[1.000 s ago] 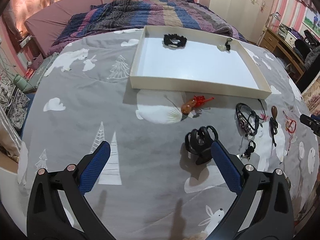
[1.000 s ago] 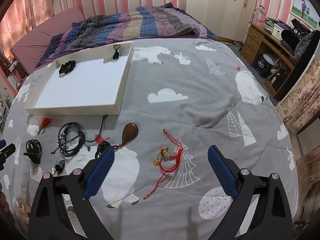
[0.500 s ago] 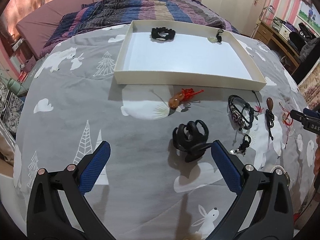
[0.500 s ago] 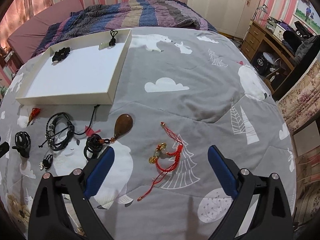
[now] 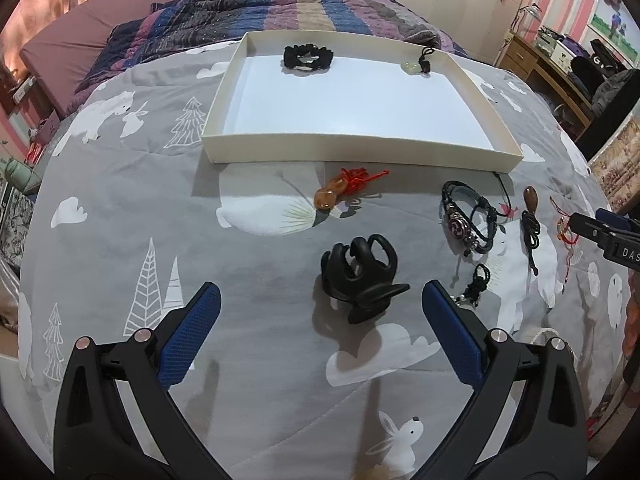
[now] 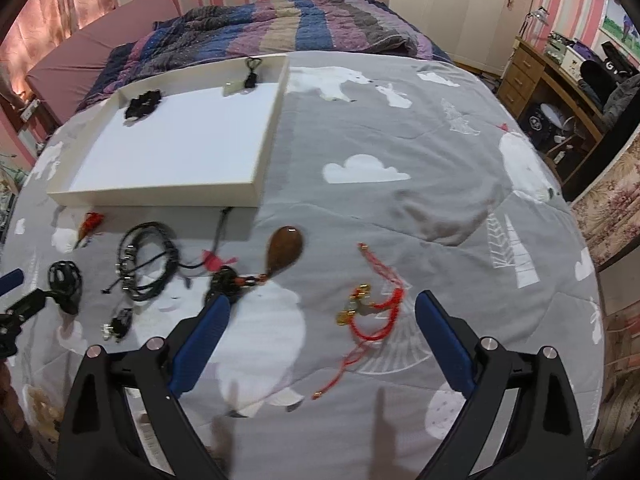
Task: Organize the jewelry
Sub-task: 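Move the left tool to the black claw clip while the right tool approaches the black cord necklace, then close the left tool on the claw clip while the right tool grasps the black cord necklace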
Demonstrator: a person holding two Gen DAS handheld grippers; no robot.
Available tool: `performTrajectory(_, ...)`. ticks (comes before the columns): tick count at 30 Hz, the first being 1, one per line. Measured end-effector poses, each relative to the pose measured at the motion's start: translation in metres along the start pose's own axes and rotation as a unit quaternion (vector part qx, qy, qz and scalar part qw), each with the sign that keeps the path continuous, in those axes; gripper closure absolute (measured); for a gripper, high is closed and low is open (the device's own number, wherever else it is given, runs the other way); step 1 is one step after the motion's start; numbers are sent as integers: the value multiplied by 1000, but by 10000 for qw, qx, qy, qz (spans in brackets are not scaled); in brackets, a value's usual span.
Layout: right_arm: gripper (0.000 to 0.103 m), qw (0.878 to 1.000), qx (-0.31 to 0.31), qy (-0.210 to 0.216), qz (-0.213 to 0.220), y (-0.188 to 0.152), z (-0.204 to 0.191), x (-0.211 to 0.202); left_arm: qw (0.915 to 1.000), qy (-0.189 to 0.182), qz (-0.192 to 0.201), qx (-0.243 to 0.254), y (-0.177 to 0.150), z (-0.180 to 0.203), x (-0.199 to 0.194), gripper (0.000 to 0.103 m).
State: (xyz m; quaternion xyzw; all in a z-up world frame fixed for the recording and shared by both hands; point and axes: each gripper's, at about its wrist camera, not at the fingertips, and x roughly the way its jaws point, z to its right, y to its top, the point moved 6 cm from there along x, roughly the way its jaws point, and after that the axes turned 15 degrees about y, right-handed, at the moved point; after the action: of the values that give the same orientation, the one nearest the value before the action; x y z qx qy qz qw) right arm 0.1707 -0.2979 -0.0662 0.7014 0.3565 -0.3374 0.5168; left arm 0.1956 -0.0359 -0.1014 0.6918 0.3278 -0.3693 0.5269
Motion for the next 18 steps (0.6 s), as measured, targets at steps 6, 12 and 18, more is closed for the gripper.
performTrajectory(6,9,9998,-121,70,-145,-2,-15,8,10000,-24,-15,81,0,7,1,4)
performTrajectory(12,10,9995,-156,136,-236,-1,-27,18,9998,-77,-101,135,2,15,7,5)
performTrajectory(18,17,9988,-184,212,-413,-2,-36,33,9996,-57,-200,214,2,21,17,12)
